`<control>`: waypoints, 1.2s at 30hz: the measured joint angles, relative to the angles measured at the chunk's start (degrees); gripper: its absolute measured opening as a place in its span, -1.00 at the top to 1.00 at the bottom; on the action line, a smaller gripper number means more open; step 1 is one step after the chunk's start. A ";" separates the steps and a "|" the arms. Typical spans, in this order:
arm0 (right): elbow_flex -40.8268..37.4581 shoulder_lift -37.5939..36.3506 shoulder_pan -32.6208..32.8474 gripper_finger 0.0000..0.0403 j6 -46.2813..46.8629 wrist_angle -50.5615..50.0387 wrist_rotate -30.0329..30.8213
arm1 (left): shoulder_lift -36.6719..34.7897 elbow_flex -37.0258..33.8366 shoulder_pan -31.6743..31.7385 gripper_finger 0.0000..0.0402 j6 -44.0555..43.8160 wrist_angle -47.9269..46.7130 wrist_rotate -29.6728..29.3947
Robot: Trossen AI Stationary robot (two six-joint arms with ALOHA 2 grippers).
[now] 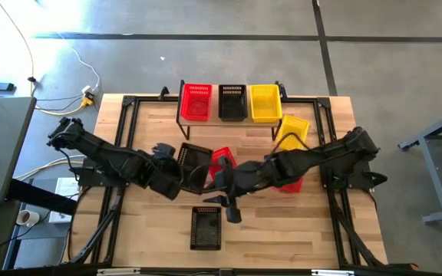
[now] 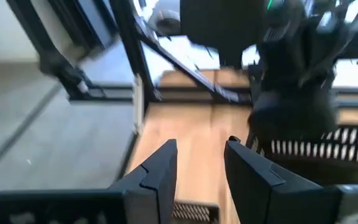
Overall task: Stack baskets on shelf by color
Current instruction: Stack the left black bin on the top of the black bin on the shelf
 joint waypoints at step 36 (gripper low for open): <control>-0.04 13.81 -2.86 0.41 -9.19 -4.40 17.71 | 1.27 -0.02 6.19 1.00 3.20 4.28 3.18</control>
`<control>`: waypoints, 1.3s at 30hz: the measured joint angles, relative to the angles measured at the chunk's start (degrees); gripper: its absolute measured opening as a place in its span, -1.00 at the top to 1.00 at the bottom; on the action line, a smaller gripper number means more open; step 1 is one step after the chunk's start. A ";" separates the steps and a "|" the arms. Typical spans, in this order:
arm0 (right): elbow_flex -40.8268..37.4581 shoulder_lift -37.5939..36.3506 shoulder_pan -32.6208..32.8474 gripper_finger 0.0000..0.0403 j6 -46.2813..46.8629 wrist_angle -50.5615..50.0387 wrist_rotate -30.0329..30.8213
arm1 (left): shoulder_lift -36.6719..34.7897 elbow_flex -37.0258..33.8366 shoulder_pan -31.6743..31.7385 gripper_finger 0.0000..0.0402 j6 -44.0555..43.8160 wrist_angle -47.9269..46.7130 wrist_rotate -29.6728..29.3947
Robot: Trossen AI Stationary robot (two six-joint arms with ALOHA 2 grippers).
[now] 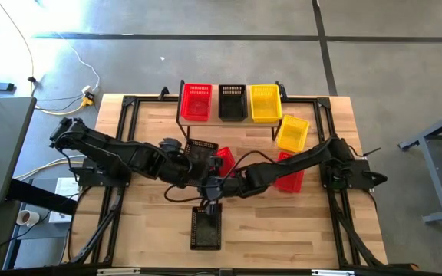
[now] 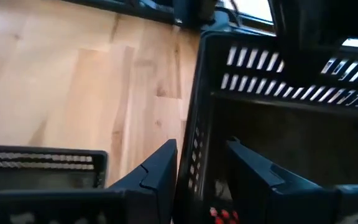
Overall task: Stack baskets on shelf by color
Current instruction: Stack the left black bin on the top of the black bin on the shelf
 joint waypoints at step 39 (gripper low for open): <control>0.04 0.11 -0.69 1.00 20.41 -12.48 -7.75 | -1.06 0.09 3.79 0.23 23.70 4.72 7.35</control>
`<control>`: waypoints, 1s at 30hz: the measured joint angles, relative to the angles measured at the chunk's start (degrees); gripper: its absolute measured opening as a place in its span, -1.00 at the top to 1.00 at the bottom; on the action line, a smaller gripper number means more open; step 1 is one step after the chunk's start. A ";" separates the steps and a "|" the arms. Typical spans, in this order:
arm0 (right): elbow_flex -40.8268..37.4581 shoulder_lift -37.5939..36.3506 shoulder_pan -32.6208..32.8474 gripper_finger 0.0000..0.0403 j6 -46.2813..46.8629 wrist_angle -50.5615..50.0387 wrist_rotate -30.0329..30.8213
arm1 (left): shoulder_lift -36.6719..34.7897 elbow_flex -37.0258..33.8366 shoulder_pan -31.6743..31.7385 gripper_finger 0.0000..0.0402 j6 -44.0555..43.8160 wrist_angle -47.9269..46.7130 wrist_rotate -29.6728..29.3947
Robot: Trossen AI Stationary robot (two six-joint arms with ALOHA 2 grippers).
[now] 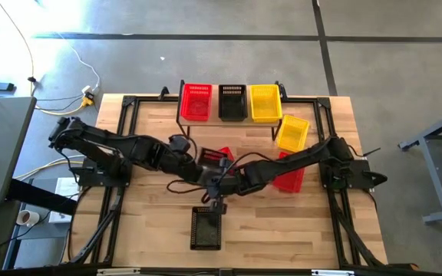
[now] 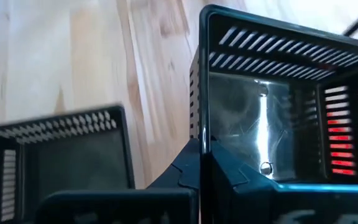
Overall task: Stack baskets on shelf by color
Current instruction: Stack the left black bin on the top of the black bin on the shelf
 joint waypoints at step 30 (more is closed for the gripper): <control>0.00 -14.23 1.83 1.00 0.52 -9.98 12.94 | -15.12 -0.04 14.36 0.30 33.17 -0.08 -2.23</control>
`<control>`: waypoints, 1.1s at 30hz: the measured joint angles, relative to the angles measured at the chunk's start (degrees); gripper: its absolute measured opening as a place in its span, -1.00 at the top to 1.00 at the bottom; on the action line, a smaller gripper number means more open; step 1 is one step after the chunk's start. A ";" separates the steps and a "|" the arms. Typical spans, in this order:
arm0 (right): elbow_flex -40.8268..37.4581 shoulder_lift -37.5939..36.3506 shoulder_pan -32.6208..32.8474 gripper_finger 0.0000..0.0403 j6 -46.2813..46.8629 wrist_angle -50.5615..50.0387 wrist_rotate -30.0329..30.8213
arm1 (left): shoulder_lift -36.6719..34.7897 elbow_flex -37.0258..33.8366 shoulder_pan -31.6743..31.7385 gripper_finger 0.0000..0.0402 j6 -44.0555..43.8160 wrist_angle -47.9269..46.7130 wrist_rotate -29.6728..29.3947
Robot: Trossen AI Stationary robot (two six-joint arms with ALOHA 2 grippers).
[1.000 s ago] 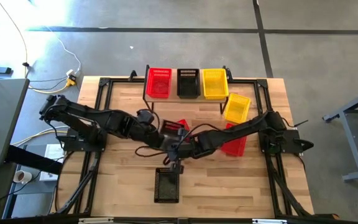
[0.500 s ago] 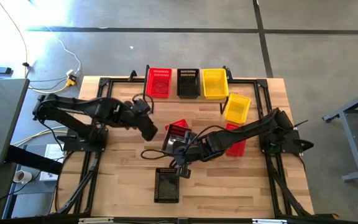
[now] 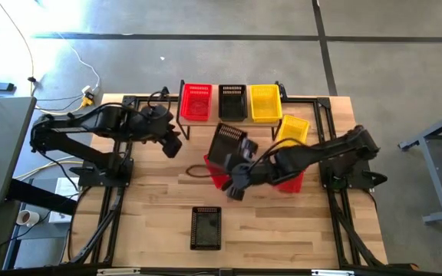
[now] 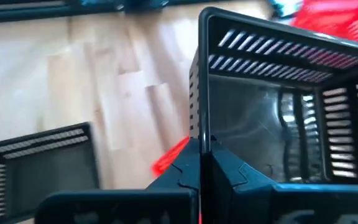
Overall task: Stack baskets on shelf by color
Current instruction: Stack the left black bin on the top of the black bin on the shelf
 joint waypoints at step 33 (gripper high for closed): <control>-7.71 -9.86 -32.35 1.00 -46.35 3.73 -19.75 | -0.36 -0.02 8.89 0.30 8.50 1.44 0.04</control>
